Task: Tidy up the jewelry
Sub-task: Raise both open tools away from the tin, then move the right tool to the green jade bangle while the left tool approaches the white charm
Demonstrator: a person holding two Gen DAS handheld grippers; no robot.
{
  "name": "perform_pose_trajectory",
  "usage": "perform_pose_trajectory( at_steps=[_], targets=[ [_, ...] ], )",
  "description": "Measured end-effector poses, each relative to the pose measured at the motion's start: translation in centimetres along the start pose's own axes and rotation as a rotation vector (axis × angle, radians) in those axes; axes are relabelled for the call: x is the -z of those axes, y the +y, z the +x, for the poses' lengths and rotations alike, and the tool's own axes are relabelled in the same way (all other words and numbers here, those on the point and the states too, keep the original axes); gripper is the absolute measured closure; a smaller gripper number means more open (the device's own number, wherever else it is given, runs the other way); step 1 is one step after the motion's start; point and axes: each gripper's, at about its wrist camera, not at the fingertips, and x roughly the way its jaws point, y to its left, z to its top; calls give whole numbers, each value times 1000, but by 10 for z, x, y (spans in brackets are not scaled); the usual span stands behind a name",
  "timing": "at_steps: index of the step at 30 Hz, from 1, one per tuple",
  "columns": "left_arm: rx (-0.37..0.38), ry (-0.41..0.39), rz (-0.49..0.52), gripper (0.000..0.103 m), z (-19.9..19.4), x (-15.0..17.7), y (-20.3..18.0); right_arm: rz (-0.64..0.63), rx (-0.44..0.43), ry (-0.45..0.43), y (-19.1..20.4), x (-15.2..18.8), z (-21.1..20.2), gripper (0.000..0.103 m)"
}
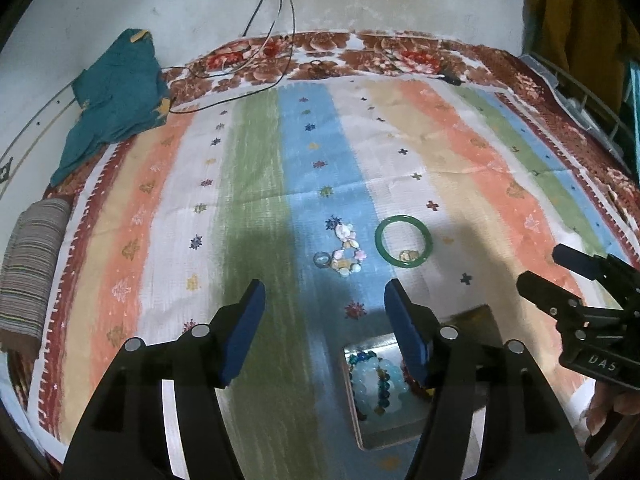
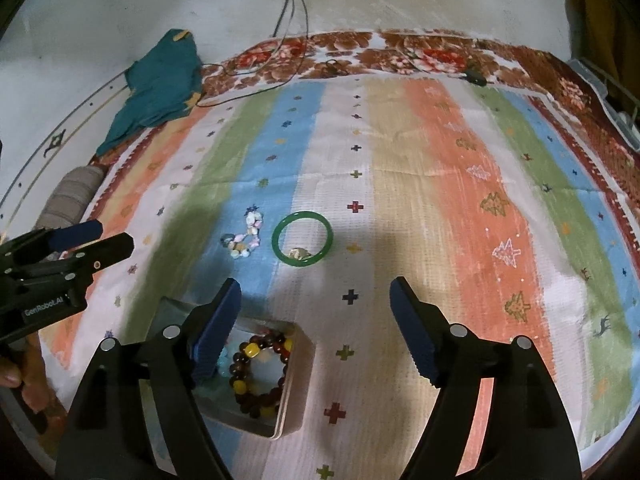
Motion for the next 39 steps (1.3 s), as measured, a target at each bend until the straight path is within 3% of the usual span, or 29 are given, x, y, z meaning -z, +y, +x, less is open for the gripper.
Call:
perform_pose_trajectory(
  at_steps=[39],
  targets=[
    [-54, 134, 29, 41, 89, -19, 0, -29, 39, 104, -6, -25, 76, 24]
  ],
)
